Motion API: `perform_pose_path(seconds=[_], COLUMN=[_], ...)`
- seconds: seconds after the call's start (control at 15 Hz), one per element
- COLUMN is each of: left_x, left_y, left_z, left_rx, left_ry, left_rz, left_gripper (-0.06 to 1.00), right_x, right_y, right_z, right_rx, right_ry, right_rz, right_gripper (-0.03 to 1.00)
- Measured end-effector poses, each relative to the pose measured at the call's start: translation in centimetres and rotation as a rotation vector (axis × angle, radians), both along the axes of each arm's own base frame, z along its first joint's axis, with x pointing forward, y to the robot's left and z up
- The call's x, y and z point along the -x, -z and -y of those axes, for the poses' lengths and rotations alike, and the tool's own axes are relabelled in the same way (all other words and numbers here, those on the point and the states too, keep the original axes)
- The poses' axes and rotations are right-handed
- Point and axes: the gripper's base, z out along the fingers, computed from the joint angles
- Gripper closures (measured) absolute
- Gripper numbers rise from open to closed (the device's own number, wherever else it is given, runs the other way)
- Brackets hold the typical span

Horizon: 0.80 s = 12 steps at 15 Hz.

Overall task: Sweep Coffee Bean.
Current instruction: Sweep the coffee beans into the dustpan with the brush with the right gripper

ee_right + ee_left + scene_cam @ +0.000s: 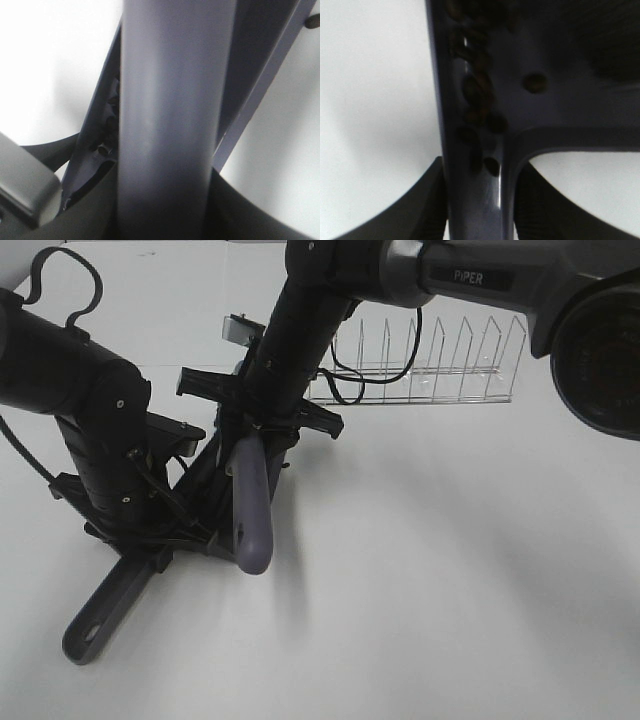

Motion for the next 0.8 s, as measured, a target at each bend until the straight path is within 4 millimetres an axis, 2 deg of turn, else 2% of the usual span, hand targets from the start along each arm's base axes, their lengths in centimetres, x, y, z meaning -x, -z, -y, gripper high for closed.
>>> perform_pose_path(seconds=[0.13, 0.27, 0.47, 0.6, 0.8], left_x=[0.0, 0.0, 0.0, 0.0, -0.1], left_y=[0.0, 0.0, 0.0, 0.1, 0.5], left_z=[0.0, 0.0, 0.0, 0.0, 0.1], left_rx=[0.0, 0.0, 0.0, -0.002, -0.004], left_ry=[0.001, 0.001, 0.001, 0.002, 0.01], left_rz=[0.0, 0.0, 0.0, -0.003, -0.019], left_gripper=[0.63, 0.63, 0.63, 0.63, 0.63], right_x=[-0.3, -1.2, -1.7, -1.2, 1.4], right_y=[-1.4, -3.7, -5.7, -7.4, -9.8], right_z=[-0.1, -0.3, 0.1, 0.5, 2.7], right_rx=[0.007, -0.001, 0.026, 0.026, 0.088], right_ry=[-0.025, -0.037, -0.045, -0.047, -0.066], right_rz=[0.02, 0.109, 0.2, 0.224, 0.216], right_gripper=[0.69, 0.69, 0.69, 0.69, 0.69])
